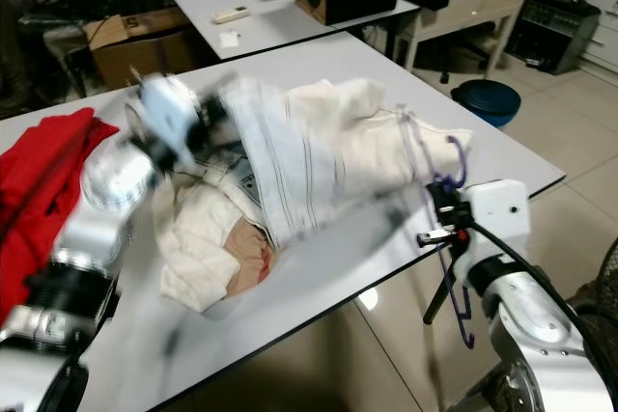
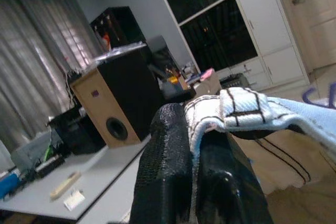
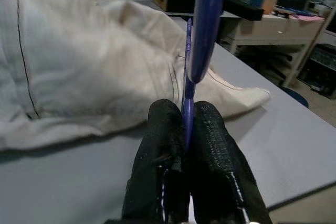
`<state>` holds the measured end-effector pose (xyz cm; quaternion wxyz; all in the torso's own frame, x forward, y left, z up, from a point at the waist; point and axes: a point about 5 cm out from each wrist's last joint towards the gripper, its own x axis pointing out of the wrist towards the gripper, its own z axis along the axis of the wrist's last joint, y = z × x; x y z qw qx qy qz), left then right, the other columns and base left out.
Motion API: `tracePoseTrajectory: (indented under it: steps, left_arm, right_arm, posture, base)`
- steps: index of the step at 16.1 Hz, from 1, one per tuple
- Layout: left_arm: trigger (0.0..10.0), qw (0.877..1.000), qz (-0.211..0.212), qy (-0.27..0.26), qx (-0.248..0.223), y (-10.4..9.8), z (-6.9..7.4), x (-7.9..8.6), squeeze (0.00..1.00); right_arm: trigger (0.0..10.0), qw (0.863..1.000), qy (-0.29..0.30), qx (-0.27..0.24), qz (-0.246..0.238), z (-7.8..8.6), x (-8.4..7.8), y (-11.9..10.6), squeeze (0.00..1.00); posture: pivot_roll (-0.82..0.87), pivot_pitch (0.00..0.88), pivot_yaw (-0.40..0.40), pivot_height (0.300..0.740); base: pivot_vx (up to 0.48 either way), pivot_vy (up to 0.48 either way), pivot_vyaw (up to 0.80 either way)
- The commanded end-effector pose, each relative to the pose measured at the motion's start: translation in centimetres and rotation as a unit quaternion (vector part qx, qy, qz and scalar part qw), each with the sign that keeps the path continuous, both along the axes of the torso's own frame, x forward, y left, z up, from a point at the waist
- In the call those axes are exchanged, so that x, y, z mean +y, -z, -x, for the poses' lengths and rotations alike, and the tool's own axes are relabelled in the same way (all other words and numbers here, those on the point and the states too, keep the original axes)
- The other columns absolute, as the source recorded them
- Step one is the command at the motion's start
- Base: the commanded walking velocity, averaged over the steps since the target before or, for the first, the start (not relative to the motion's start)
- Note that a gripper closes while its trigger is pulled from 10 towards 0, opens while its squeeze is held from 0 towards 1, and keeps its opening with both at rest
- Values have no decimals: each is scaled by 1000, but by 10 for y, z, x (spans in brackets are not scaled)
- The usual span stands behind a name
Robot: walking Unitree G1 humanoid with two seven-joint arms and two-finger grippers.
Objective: Hang hanger
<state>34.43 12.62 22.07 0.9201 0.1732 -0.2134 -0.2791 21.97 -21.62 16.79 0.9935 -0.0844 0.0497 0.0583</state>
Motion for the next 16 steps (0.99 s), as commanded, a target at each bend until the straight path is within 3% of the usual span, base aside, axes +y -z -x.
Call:
tracePoseTrajectory:
  steps: [1,6,8,9,10,11,13,16]
  left_arm:
    - [0,1000,-2,-14,11,2,-2,5,0]
    - [0,997,45,-58,12,-29,-24,-6,0]
    - [0,994,81,-39,65,-24,-27,-12,0]
    - [3882,988,107,-29,111,-9,-24,-12,0]
    - [10000,971,146,-40,183,18,-15,-6,0]
    - [10000,969,152,-43,189,21,-12,-5,0]
    - [10000,964,164,-67,197,42,8,2,0]
    - [10000,961,167,-80,206,48,15,0,0]
  right_arm:
    - [10000,1000,2,-6,0,1,1,-1,0]
    - [10000,998,-19,-58,-28,6,5,-16,0]
    - [10000,997,-11,-72,-31,9,5,-19,0]
    - [10000,997,1,-69,-34,11,5,-17,0]
    - [10000,997,3,-59,-41,12,10,-12,0]
    - [10000,998,1,-56,-40,13,12,-11,0]
    - [10000,998,-2,-46,-50,8,21,-6,0]
    - [10000,998,-3,-43,-53,1,26,-4,0]
  posture:
    - [-141,0,100,740]
    - [-174,0,151,740]
    - [-191,0,174,740]
    - [-204,0,184,740]
    - [-206,0,178,740]
    - [-206,0,178,740]
    - [-177,0,126,740]
    - [-157,0,100,740]
  base:
    - [0,0,0]
    - [0,0,0]
    - [0,0,0]
    - [0,0,0]
    - [0,0,0]
    - [0,0,0]
    - [0,0,0]
    - [0,0,0]
